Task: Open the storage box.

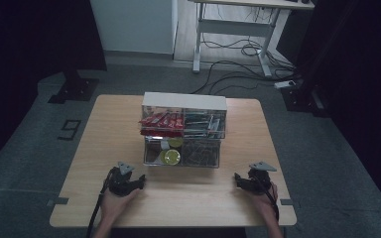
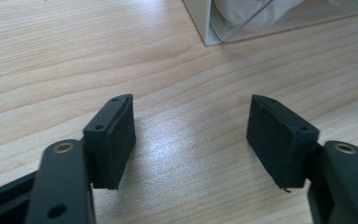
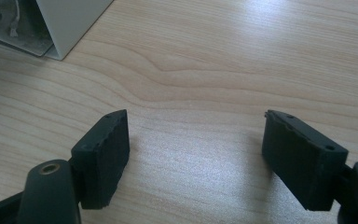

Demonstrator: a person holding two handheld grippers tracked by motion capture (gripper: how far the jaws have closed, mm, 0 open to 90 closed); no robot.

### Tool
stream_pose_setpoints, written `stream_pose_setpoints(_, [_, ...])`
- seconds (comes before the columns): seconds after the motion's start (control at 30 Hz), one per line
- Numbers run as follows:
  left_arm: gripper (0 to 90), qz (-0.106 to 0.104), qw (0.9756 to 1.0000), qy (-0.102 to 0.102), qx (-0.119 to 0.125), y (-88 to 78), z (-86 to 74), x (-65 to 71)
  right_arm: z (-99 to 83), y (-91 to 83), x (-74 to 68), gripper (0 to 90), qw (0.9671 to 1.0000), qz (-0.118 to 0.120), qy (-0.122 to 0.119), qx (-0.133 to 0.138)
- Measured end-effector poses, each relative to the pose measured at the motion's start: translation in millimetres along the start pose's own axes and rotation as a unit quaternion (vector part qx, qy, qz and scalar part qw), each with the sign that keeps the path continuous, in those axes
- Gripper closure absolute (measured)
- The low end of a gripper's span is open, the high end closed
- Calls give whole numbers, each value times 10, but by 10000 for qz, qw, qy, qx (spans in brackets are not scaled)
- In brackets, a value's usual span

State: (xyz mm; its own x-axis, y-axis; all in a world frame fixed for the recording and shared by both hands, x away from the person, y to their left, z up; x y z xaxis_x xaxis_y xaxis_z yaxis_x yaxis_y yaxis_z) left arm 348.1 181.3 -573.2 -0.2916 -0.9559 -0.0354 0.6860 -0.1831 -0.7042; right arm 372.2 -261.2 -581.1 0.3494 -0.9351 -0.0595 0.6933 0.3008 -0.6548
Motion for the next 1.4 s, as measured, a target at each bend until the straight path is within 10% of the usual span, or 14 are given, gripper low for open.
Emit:
stream_pose_setpoints(0.57, [617, -250, 9970, -476, 563, -319, 145, -159, 2, 1, 10, 242, 10000, -43, 26, 13])
stream_pose_setpoints(1.4, [899, -867, 9898, -210, 1111, -885, 492, -2, 4, 2, 17, 243, 10000, -64, 57, 12])
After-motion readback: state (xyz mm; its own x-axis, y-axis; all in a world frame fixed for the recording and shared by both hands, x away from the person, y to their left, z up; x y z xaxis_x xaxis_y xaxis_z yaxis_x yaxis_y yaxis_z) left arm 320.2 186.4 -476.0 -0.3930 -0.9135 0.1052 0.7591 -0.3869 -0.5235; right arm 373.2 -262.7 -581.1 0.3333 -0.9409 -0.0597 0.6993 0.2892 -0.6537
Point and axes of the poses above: each handheld gripper's, and its own axes: y roughly forward along the jaws, z roughly out of its top, x roughly to its right, the point moved 4 cm from there along y, roughly forward along the jaws, and after that the axes turned 4 degrees about z, right-handed, at the moved point
